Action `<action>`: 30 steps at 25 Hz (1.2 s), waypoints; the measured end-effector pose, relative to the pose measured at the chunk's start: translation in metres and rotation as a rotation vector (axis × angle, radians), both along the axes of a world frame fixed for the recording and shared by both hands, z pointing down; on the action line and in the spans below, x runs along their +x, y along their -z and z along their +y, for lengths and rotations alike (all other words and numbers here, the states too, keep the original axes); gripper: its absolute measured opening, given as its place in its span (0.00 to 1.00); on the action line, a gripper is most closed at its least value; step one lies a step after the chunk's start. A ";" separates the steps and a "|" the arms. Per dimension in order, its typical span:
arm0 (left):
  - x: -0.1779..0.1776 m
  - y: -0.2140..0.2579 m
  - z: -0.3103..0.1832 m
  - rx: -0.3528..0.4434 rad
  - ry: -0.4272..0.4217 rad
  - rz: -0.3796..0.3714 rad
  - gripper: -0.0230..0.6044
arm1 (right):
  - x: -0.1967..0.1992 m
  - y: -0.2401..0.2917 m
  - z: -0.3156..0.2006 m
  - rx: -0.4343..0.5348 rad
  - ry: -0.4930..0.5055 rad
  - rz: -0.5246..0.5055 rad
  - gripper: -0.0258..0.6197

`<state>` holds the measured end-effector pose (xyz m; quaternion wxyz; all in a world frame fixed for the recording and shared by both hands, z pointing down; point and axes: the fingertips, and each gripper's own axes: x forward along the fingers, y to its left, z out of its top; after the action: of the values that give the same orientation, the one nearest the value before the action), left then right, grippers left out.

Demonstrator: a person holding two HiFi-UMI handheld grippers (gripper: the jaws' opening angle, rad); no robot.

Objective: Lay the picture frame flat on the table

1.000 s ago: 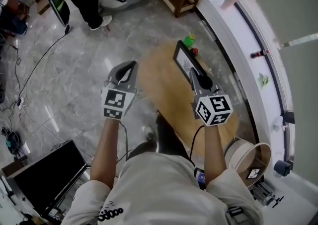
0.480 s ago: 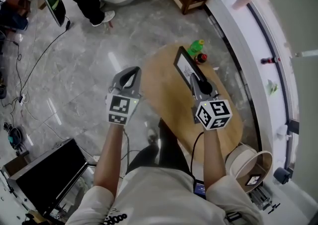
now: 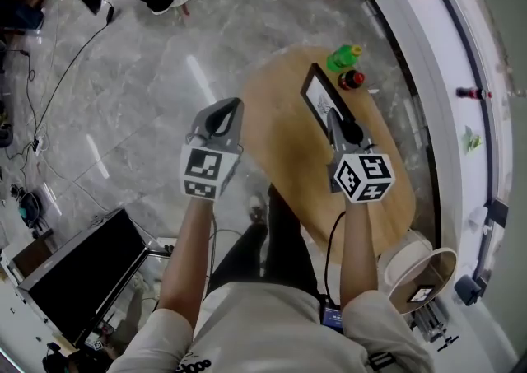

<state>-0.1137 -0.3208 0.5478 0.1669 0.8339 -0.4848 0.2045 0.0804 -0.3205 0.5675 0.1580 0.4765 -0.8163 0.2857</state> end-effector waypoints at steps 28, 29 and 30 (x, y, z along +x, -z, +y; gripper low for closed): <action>0.039 -0.170 0.012 -0.244 -0.028 -0.003 0.05 | 0.020 -0.196 0.026 -0.296 -0.149 -0.084 0.06; 0.041 -0.174 0.012 -0.248 -0.030 -0.002 0.05 | 0.020 -0.200 0.026 -0.305 -0.158 -0.092 0.06; 0.043 -0.177 0.012 -0.251 -0.034 -0.002 0.05 | 0.019 -0.205 0.026 -0.314 -0.165 -0.097 0.06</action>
<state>-0.0711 -0.3085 0.7251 0.2661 0.8142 -0.4414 0.2673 0.0995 -0.2944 0.7720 0.1671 0.4969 -0.7266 0.4440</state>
